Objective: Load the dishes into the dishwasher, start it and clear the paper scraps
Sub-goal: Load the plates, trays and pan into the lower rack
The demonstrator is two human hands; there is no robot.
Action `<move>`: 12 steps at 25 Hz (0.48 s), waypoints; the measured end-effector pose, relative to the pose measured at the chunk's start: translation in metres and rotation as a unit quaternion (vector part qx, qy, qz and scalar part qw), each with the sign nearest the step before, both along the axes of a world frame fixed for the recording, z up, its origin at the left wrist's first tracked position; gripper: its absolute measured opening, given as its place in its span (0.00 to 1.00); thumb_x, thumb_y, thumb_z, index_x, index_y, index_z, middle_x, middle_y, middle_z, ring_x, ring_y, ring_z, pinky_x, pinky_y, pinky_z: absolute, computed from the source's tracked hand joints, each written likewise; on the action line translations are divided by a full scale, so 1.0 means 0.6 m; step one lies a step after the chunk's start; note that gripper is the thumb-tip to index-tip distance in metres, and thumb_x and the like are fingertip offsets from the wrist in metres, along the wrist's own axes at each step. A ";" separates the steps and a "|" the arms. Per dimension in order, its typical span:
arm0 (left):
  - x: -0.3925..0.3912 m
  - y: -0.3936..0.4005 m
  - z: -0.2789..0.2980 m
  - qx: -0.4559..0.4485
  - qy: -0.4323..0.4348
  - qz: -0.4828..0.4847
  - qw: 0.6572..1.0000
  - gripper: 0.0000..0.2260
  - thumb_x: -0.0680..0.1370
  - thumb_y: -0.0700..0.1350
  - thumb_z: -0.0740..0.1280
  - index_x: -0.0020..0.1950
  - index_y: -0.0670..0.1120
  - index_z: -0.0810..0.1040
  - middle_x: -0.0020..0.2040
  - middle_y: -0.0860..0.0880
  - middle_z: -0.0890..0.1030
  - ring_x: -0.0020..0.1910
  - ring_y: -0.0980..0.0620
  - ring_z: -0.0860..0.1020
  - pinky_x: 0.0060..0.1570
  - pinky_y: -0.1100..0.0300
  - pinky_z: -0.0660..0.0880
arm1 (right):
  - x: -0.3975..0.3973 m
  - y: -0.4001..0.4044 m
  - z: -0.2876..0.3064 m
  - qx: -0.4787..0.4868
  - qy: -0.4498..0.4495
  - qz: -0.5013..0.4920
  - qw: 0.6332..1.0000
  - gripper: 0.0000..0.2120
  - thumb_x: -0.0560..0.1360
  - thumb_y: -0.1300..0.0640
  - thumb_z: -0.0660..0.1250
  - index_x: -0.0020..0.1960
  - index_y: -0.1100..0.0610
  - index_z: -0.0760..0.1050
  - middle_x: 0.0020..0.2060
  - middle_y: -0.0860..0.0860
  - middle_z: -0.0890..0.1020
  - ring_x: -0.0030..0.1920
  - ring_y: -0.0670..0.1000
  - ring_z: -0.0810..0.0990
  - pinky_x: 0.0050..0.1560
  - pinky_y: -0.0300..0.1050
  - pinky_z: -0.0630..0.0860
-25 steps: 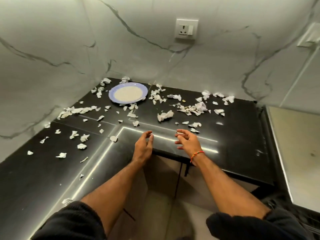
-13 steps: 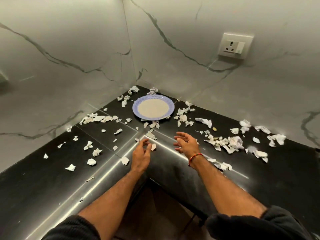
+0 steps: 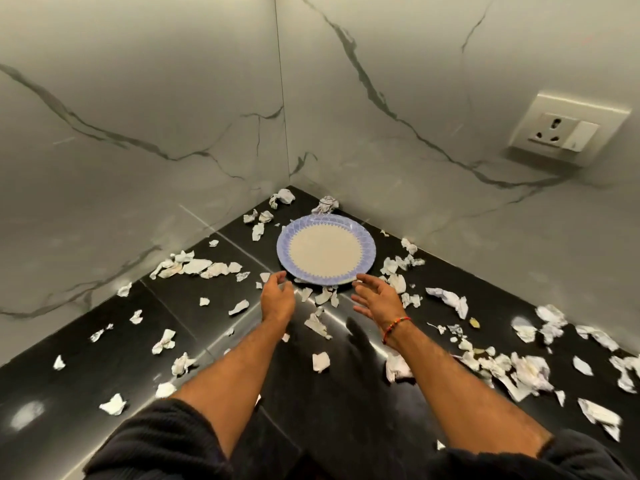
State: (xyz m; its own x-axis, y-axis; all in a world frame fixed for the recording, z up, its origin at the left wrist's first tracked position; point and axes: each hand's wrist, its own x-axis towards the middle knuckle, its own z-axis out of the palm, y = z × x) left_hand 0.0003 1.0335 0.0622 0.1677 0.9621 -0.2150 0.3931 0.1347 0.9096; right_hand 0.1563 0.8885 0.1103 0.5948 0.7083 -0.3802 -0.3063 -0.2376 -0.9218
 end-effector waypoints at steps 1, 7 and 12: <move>0.015 0.023 -0.005 -0.033 -0.004 0.012 0.999 0.14 0.80 0.42 0.62 0.65 0.50 0.76 0.61 0.48 0.80 0.59 0.46 0.80 0.59 0.46 0.79 | 0.009 0.013 -0.004 -0.009 -0.004 -0.006 1.000 0.14 0.80 0.64 0.64 0.65 0.57 0.75 0.57 0.55 0.81 0.55 0.56 0.81 0.57 0.52 0.79; 0.085 0.101 -0.011 -0.152 -0.025 0.010 0.988 0.12 0.78 0.46 0.68 0.61 0.45 0.74 0.54 0.42 0.82 0.36 0.44 0.83 0.26 0.60 0.76 | 0.040 0.035 -0.019 -0.013 0.012 -0.043 0.999 0.12 0.80 0.62 0.66 0.63 0.57 0.76 0.55 0.55 0.84 0.55 0.56 0.83 0.55 0.51 0.81; 0.110 0.093 0.035 -0.201 -0.194 0.036 0.959 0.13 0.81 0.37 0.64 0.65 0.42 0.74 0.58 0.42 0.81 0.52 0.41 0.82 0.46 0.43 0.83 | 0.048 0.021 -0.011 -0.002 0.014 -0.056 0.998 0.11 0.79 0.60 0.67 0.61 0.58 0.77 0.54 0.56 0.85 0.53 0.57 0.84 0.56 0.53 0.81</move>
